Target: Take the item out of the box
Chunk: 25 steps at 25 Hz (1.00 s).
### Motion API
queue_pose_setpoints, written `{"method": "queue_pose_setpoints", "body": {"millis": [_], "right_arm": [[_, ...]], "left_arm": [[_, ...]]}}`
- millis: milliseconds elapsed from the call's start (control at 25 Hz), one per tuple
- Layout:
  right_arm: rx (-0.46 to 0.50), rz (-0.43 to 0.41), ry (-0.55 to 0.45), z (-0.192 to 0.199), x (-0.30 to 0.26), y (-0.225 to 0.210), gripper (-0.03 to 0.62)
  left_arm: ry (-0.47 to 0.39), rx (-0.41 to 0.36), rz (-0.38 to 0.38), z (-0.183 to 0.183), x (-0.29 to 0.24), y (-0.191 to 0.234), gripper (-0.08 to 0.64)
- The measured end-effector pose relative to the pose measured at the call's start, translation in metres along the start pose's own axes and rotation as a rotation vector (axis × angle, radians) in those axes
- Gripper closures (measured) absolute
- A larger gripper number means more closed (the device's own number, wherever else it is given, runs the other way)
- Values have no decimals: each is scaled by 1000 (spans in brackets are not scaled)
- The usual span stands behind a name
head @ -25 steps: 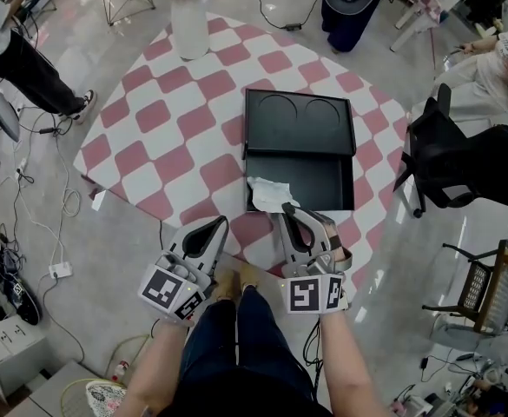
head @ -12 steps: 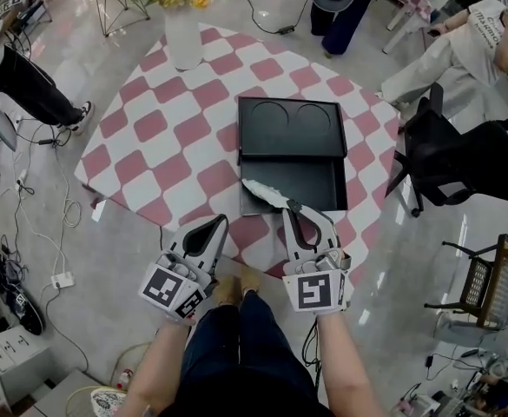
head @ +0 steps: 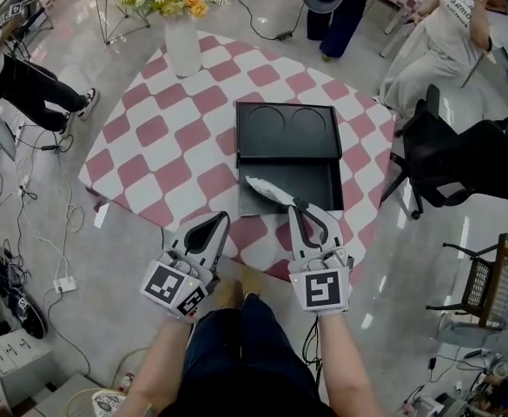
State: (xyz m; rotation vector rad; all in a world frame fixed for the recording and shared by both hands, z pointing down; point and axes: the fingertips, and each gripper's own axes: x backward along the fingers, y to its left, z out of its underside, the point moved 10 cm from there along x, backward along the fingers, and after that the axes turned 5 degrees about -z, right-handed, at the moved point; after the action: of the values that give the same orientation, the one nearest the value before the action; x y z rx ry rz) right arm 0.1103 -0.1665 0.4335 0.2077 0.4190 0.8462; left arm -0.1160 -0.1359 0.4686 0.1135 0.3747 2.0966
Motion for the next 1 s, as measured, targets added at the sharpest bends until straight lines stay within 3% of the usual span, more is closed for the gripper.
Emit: {"method": "queue_pose_setpoints", "body": {"millis": [480,1000], "right_arm": [[-77,29,-41,-11,12,-8,586],[-100,44,-70,-25,29,-17,586]], "left_arm": [[-9,-13,-5,-13,1,-4,552],[-43,-27,5,-31,0,-13,552]]}}
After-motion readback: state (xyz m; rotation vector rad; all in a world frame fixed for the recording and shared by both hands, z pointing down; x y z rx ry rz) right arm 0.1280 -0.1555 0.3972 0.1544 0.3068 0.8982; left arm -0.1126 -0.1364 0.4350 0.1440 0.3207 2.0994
